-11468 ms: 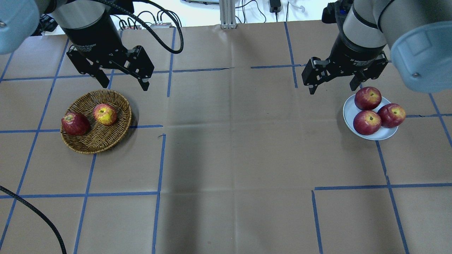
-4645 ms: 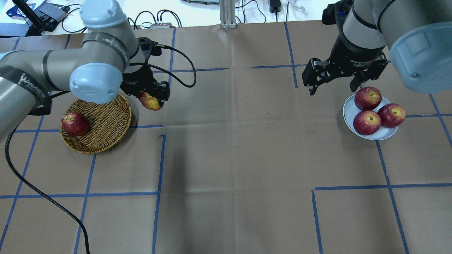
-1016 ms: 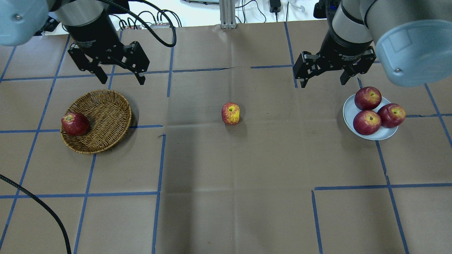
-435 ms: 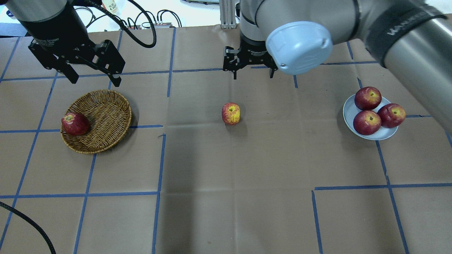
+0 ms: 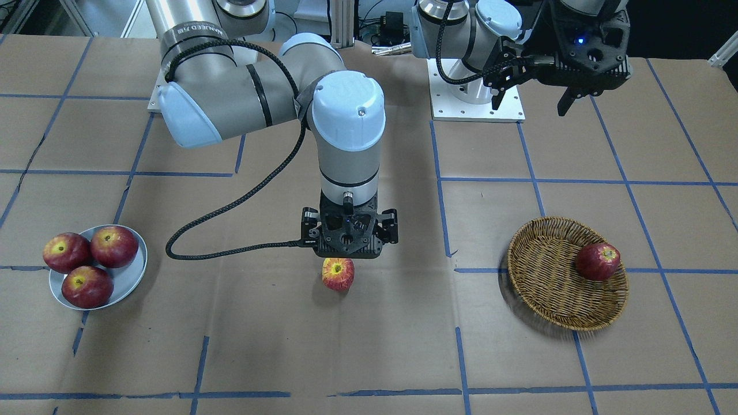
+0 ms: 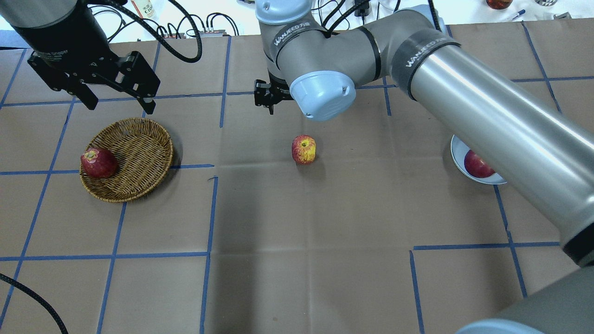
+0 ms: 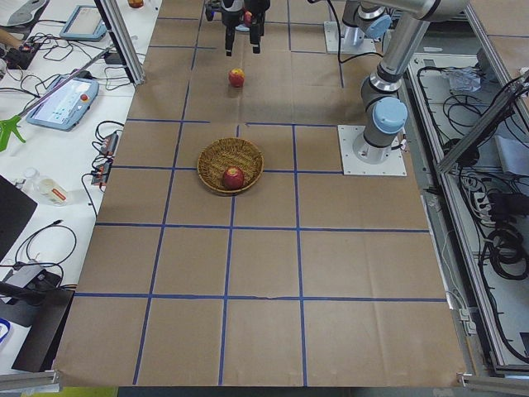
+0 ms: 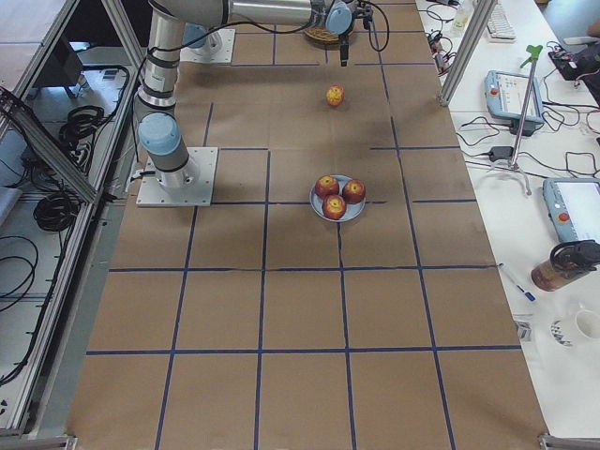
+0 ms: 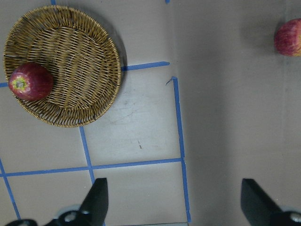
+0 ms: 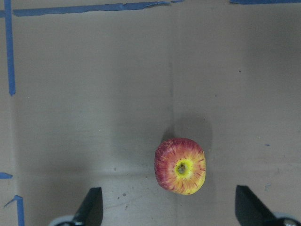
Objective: Transfer apple from basket to plate
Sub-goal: 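Raise the left gripper away while the right gripper moves over the apple, then lower the right gripper and close it on the apple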
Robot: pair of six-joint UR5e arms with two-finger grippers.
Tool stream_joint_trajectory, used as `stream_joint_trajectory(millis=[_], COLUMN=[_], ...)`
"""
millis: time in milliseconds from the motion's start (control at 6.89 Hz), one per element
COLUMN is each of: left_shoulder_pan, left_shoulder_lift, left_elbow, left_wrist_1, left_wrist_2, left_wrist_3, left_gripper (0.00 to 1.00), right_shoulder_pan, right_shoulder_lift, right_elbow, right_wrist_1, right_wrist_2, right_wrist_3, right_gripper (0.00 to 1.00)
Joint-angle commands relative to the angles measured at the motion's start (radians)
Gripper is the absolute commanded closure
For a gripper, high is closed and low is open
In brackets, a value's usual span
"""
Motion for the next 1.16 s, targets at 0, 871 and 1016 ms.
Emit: stream_joint_trajectory(millis=[0,871,1016], left_shoulder_pan=[-0.001,-0.002,-0.002], left_shoulder_lift=[-0.002,-0.014,-0.015], left_elbow=[-0.002,-0.002,-0.002], left_wrist_1=[0.0,0.001,0.001], left_wrist_2=[-0.006,-0.03,-0.03], left_wrist_3=[0.005,0.004,0.004], left_gripper=[0.01,0.01,0.01], right_shoulder_pan=[-0.009,-0.008,-0.006], right_shoulder_lift=[0.037,0.125,0.126], right_elbow=[0.058,0.171,0.174], right_wrist_1=[-0.063,-0.237,-0.232], right_wrist_2=[-0.043,-0.045,-0.04], right_wrist_3=[-0.002,0.005,0.004], right_gripper=[0.0,0.0,0.0])
